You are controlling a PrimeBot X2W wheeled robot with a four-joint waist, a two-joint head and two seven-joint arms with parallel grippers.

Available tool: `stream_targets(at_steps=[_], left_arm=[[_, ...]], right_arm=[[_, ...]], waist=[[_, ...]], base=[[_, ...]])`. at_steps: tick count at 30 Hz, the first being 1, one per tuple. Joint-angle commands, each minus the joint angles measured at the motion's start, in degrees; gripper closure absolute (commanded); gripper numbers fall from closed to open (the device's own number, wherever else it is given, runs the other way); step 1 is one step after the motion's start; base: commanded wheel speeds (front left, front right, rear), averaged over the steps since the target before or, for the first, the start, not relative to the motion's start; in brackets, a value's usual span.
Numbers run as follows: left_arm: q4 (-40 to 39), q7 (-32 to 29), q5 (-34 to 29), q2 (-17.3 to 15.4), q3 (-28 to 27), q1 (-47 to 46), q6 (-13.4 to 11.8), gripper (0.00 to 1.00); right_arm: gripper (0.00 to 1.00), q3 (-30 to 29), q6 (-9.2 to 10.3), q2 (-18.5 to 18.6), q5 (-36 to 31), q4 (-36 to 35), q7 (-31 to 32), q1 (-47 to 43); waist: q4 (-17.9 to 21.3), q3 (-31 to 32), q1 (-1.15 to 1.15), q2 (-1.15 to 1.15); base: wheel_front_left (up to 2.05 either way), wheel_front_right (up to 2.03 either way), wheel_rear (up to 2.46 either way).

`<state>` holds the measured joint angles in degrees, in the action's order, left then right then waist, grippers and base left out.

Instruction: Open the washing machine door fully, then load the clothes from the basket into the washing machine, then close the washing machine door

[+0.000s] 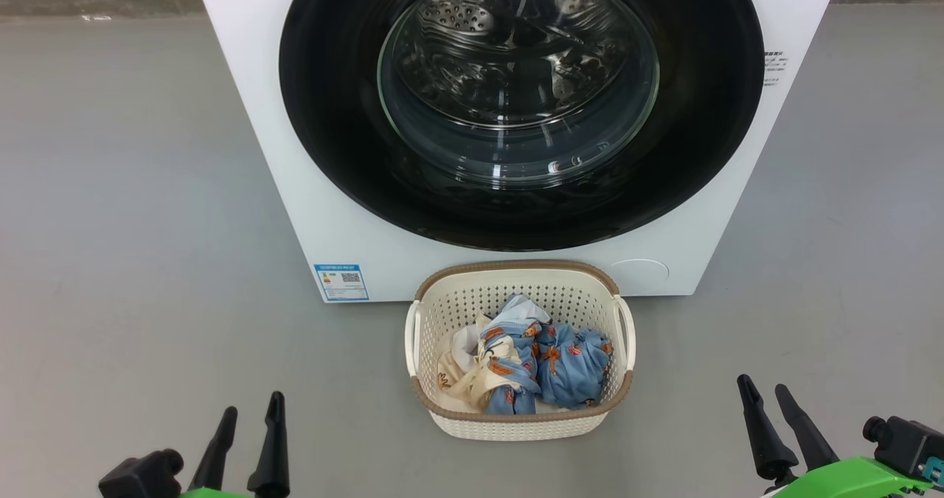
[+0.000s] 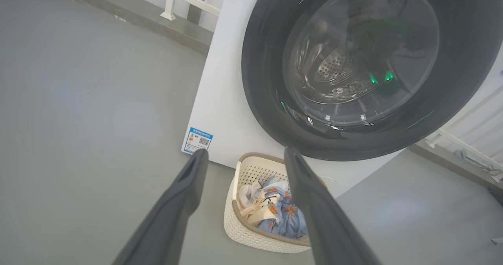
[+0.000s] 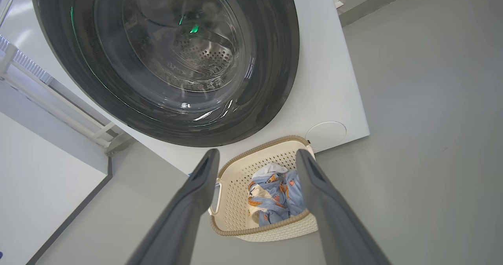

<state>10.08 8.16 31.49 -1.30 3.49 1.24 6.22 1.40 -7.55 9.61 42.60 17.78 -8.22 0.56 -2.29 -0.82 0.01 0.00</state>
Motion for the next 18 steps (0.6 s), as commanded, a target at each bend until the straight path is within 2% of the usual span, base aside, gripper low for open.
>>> stream_targets(at_steps=[1,18], left_arm=[[-1.93,0.77,-1.84,-1.07,-0.97,-0.46,-0.43,0.00],[-3.57,3.65,-13.87,-1.31,-0.45,0.28,-0.73,0.00]], right_arm=[[0.00,0.98,0.05,1.35,-1.50,-1.63,-0.75,0.52],[0.00,0.08,0.05,2.09,-11.49,-2.40,-3.60,-1.56]], waist=[[-0.02,-0.01,0.00,0.00],[0.24,0.15,0.00,0.00]], base=[[0.00,0.00,0.00],[0.00,0.00,0.00]])
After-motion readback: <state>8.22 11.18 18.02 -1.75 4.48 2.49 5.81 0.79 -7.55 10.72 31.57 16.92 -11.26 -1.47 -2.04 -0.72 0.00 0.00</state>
